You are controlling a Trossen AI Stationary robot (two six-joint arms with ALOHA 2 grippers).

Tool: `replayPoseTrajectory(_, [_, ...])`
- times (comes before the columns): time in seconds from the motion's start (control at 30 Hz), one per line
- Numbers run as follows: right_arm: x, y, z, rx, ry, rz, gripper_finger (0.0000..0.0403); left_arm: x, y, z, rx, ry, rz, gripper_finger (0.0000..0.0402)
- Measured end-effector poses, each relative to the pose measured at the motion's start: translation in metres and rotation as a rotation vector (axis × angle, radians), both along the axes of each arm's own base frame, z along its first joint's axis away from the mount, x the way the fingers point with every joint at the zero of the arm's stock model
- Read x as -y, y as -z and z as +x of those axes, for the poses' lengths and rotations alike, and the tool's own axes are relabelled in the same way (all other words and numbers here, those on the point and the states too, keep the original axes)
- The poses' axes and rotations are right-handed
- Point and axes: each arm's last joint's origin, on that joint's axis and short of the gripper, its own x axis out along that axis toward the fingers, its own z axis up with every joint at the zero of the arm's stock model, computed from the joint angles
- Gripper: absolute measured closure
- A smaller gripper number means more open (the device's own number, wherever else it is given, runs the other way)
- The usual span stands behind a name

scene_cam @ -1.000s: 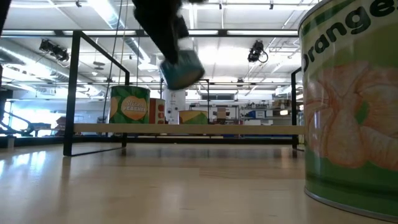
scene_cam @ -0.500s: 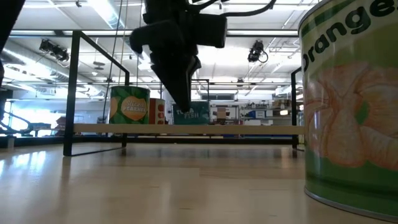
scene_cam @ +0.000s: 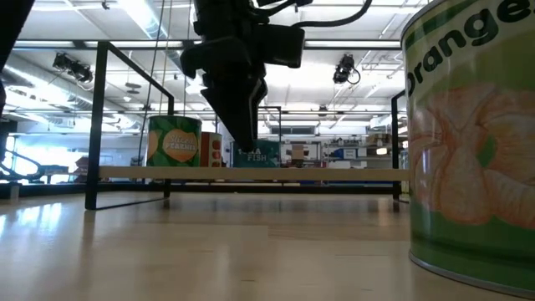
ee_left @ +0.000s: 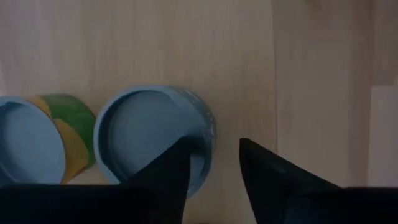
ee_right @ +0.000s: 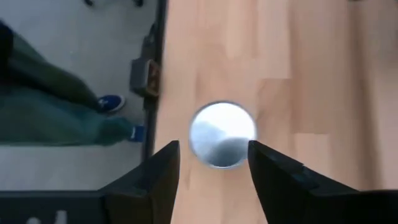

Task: Pick and place cans onto a shelf
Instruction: Put the canned tuna fish on the shelf, then put the canned oranges on the shelf

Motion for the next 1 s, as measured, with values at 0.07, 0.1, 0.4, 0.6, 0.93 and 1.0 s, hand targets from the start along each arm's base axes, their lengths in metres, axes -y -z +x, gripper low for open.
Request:
replayPoseTrajectory(0.07, [-0.006,0.005,0.001,-0.017,-0.023,0.017,0.0194,0.003,0.0,-0.001,-0.006,0.01,-0.014,0.0248])
replayPoseTrajectory(0.1, [-0.009,0.007,0.004,-0.011,-0.043,0.039,0.0187,0.005,0.0,-0.001,-0.009,0.017,-0.02,0.0247])
replayPoseTrajectory(0.4, [-0.037,0.035,0.023,-0.019,-0.143,-0.017,0.0182,0.013,-0.001,-0.004,-0.015,0.014,-0.041,0.0255])
replayPoseTrajectory(0.6, [-0.037,0.034,0.025,-0.008,-0.077,-0.064,0.0155,0.014,-0.003,-0.004,0.003,-0.026,-0.07,0.0232])
replayPoseTrajectory(0.93, [-0.031,0.047,0.023,-0.039,-0.142,-0.162,0.0037,0.014,-0.035,-0.001,-0.004,-0.026,-0.065,0.0143])
replayPoseTrajectory(1.0, [-0.027,0.051,0.024,-0.048,-0.127,-0.177,0.0017,0.013,-0.049,0.0,0.002,-0.006,-0.06,0.013])
